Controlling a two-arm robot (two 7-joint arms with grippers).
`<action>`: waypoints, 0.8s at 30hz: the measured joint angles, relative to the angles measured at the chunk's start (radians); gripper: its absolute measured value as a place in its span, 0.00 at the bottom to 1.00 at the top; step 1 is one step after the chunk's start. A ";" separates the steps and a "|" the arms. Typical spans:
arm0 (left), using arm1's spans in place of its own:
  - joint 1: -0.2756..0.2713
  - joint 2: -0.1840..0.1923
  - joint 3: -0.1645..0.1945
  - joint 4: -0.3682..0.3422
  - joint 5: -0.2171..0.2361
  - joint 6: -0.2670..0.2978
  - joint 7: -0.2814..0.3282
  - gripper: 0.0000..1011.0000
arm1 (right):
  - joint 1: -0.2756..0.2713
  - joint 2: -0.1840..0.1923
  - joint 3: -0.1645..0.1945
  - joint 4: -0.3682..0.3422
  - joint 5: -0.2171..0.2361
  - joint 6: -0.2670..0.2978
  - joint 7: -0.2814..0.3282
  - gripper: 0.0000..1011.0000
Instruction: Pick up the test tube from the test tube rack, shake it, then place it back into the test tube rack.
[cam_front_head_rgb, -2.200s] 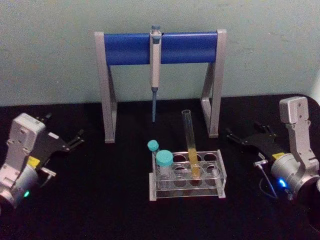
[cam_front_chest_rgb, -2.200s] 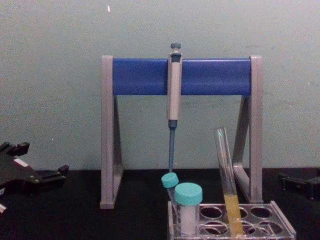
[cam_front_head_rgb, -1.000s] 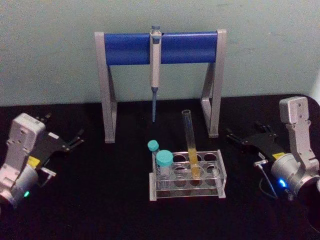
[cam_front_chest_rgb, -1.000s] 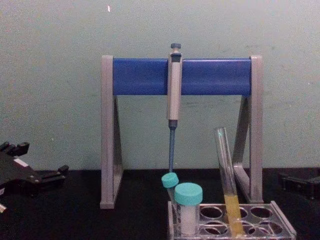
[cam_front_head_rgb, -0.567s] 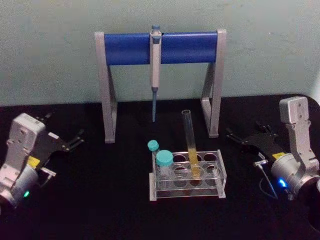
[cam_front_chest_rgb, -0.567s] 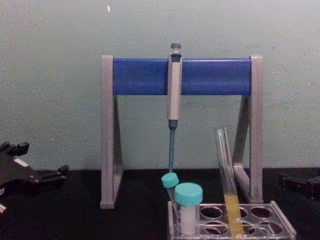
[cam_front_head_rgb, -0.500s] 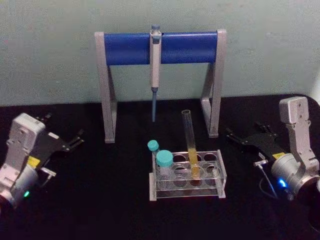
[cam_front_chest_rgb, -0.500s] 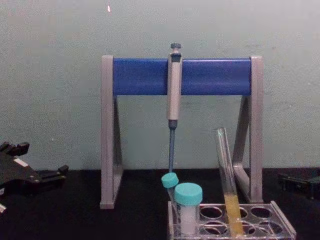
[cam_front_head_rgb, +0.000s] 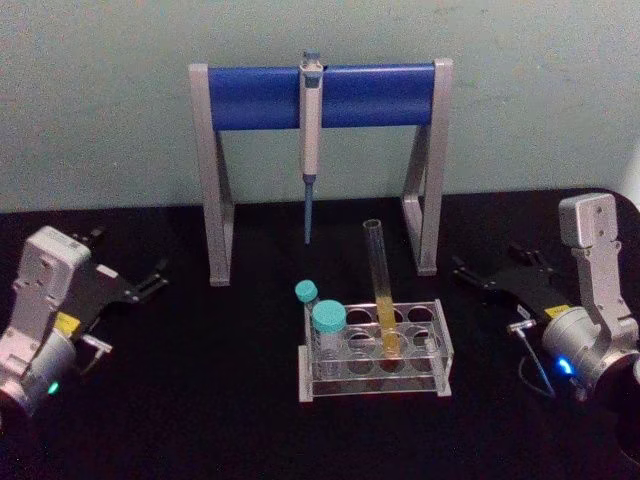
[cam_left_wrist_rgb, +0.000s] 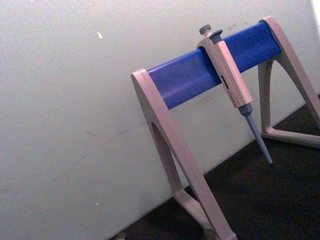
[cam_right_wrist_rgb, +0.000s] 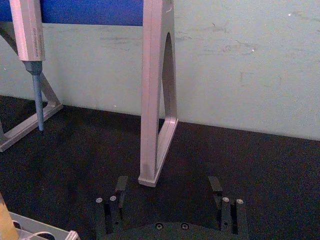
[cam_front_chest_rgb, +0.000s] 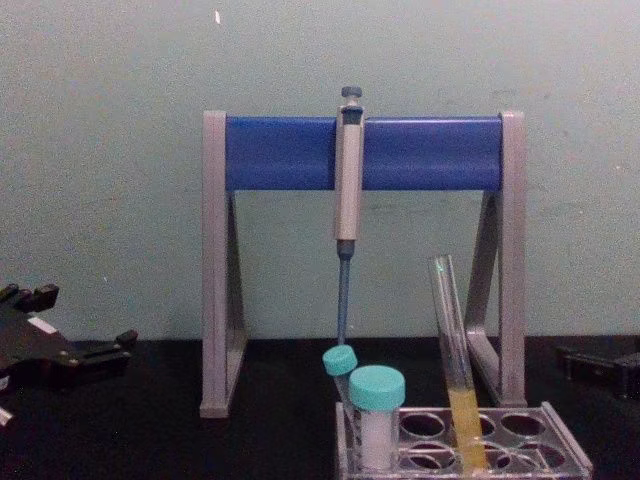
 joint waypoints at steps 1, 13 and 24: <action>0.000 0.000 0.000 0.000 0.000 0.000 0.000 0.99 | 0.000 0.000 0.000 0.000 0.000 0.000 0.000 0.99; 0.000 0.000 0.000 0.000 0.000 0.000 0.000 0.99 | 0.000 0.000 0.000 0.000 0.000 0.000 0.000 0.99; 0.000 0.000 0.000 0.000 0.000 0.000 0.000 0.99 | 0.000 0.000 0.000 0.000 0.000 0.000 0.000 0.99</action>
